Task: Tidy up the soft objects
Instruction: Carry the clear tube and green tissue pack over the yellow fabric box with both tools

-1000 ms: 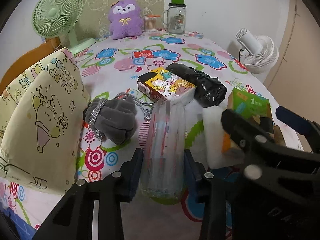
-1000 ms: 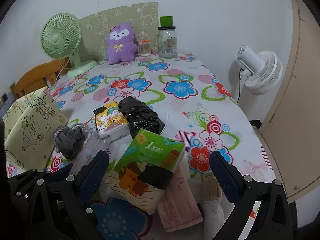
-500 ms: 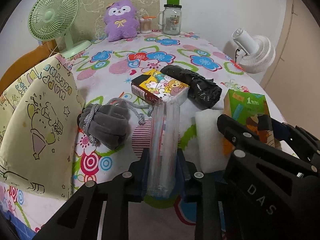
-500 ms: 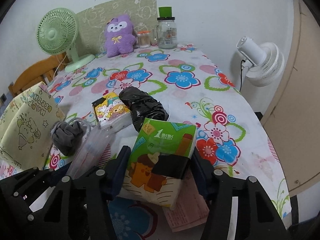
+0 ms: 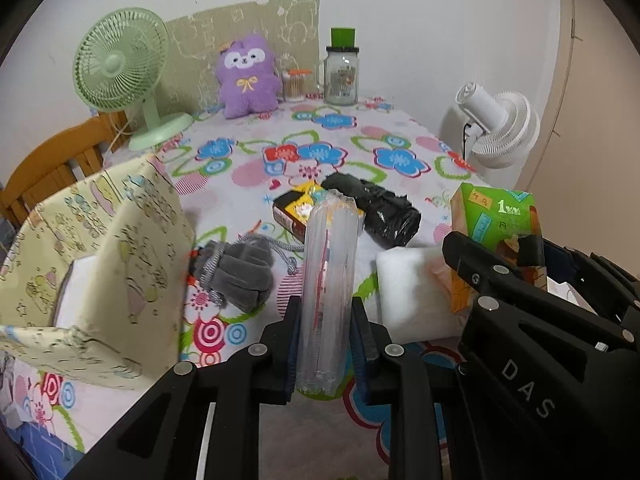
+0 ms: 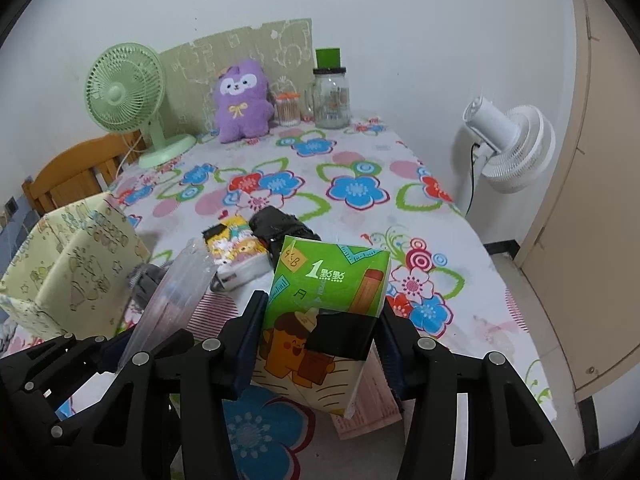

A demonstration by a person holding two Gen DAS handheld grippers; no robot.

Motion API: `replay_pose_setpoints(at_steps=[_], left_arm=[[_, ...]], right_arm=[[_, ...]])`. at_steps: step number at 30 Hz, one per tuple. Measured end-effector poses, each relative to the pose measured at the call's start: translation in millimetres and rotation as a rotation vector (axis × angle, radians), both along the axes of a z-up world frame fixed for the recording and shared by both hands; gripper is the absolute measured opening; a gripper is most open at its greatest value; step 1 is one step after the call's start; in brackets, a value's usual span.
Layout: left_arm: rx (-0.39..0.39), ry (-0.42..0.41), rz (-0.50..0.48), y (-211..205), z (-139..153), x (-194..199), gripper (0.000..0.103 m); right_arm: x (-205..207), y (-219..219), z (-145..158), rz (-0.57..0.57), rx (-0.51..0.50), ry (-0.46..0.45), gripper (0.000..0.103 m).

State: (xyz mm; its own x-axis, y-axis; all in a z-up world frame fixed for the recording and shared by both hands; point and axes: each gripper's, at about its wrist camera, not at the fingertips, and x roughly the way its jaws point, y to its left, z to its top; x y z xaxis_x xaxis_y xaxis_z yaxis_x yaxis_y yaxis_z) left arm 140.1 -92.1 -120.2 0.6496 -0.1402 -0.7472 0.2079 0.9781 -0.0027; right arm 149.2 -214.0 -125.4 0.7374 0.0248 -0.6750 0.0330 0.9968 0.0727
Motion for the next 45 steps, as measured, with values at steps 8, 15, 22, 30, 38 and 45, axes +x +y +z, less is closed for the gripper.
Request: replay_pose_setpoints(at_steps=[8,15,22,30,38,45], left_arm=[[0.003,-0.065,0.006,4.4,24.2,-15.2,0.021],[-0.008,-0.115,0.006,10.4,47.1,-27.7,0.021],[-0.01,-0.153,0.013,17.4,63.2,-35.5,0.021],[-0.029,-0.178,0.03,30.9,75.9,-42.3,0.021],[-0.016,-0.211,0.05,49.8,84.6,-44.0,0.021],[-0.02,-0.218,0.085,72.2,89.1,-37.6,0.021]], right_arm=[[-16.8,4.5,25.2,-0.002,-0.013,-0.049,0.054],[-29.6,6.3,47.8,-0.016,-0.02,-0.093,0.054],[-39.0,13.8,65.6,-0.011,-0.021,-0.125,0.054],[-45.2,27.0,79.0,0.004,-0.027,-0.146,0.054],[-43.9,47.9,89.2,0.033,-0.031,-0.16,0.054],[-37.4,70.5,95.1,0.071,-0.031,-0.172,0.054]])
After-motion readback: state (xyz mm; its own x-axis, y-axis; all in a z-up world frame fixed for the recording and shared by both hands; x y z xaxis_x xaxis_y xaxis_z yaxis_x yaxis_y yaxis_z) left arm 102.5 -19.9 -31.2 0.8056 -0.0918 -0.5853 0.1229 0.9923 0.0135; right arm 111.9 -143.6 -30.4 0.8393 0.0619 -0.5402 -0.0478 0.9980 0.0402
